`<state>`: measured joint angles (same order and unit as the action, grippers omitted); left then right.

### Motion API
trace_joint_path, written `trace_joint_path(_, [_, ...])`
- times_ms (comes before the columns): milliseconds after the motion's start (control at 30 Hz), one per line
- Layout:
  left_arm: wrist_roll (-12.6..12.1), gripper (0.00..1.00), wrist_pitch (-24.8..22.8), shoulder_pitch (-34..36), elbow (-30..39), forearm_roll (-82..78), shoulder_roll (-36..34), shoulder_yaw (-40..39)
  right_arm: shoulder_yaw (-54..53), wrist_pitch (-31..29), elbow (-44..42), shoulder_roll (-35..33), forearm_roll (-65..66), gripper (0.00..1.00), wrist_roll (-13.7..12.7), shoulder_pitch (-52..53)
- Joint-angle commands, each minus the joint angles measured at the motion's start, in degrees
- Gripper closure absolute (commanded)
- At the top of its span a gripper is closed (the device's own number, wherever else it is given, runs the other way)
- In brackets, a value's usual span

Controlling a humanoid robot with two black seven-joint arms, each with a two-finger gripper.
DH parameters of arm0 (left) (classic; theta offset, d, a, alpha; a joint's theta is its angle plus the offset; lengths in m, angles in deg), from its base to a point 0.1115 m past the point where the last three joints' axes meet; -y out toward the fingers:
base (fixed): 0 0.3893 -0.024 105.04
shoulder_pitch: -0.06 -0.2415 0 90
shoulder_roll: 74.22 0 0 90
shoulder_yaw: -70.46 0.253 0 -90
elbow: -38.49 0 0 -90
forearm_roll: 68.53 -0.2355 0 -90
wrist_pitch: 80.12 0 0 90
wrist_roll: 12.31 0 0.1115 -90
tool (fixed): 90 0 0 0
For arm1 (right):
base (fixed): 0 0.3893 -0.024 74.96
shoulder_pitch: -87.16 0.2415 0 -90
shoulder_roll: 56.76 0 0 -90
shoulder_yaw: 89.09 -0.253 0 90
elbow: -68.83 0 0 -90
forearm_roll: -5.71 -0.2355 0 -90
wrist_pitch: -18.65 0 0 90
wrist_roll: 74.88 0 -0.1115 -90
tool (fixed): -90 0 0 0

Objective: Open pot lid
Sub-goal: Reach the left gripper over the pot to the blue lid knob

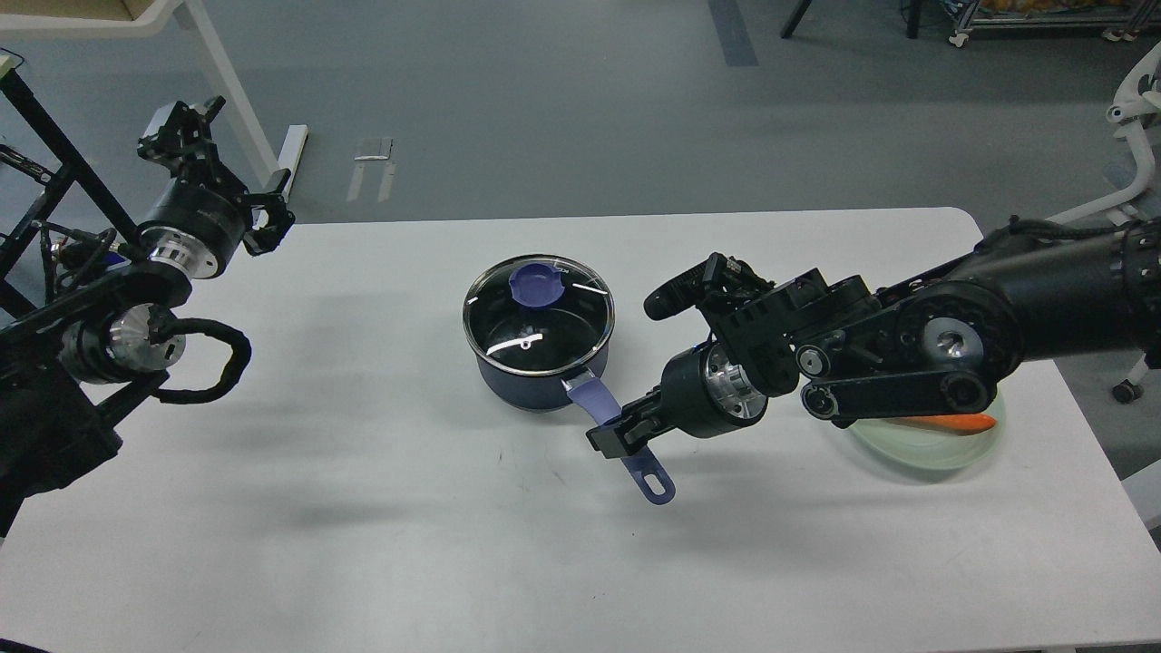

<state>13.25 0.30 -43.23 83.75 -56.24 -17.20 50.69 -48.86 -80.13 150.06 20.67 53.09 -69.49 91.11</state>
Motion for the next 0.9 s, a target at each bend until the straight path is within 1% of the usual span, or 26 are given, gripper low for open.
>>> trace_joint_path(0, [-0.07, 0.01, 0.08, 0.05, 0.01, -1.12, 0.1, -0.09, 0.02, -0.01, -0.01, -0.18, -0.01, 0.52, -0.2, -0.26])
trace_joint_path(67, [-0.07, 0.01, 0.17, 0.14, 0.1, -1.91, 0.19, 0.0, 0.02, -0.1, 0.07, -0.53, -0.01, 0.57, -0.73, -0.26])
trace_joint_path(133, [-0.07, 0.01, 0.26, 0.14, 0.18, -2.7, 0.37, 0.0, 0.02, -0.19, 0.34, -0.88, -0.01, 0.65, -1.34, -0.26])
trace_joint_path(200, [-0.07, 0.01, 0.17, 0.14, 0.53, -4.62, 0.54, 0.0, 0.02, -0.27, 0.42, -1.23, -0.01, 0.69, -1.35, -0.26])
trace_joint_path(333, [0.1, 0.01, 0.61, 0.66, 2.12, -12.27, 0.63, -0.09, 0.55, -0.45, 0.43, -1.85, -0.01, 0.7, -1.43, -0.26])
trace_joint_path(433, [-0.07, 0.01, 0.79, 2.94, 2.3, -18.67, 0.81, 0.09, 1.34, -0.54, 0.34, -2.11, 0.08, 0.75, -1.43, -0.26])
trace_joint_path(567, [-0.07, 0.01, 0.87, 5.58, 2.47, -29.74, 0.89, 0.26, 1.43, -0.54, 0.34, -2.2, 0.08, 0.78, -1.43, -0.35])
trace_joint_path(667, [0.19, 0.01, 0.87, 9.0, 2.47, -40.11, 1.24, 2.62, 1.43, -0.54, 0.16, -2.46, 0.17, 0.79, -1.43, -0.26])
trace_joint_path(767, [0.54, 0.01, 1.14, 11.91, 2.73, -50.57, 3.17, 6.23, 1.34, -0.54, -0.1, -2.64, 0.17, 0.79, -1.43, -0.44])
trace_joint_path(867, [0.63, 0.01, 2.98, 12.97, 4.31, -61.64, 3.71, 7.12, 1.08, -0.63, -0.01, -3.6, 0.08, 0.79, -1.35, -0.53])
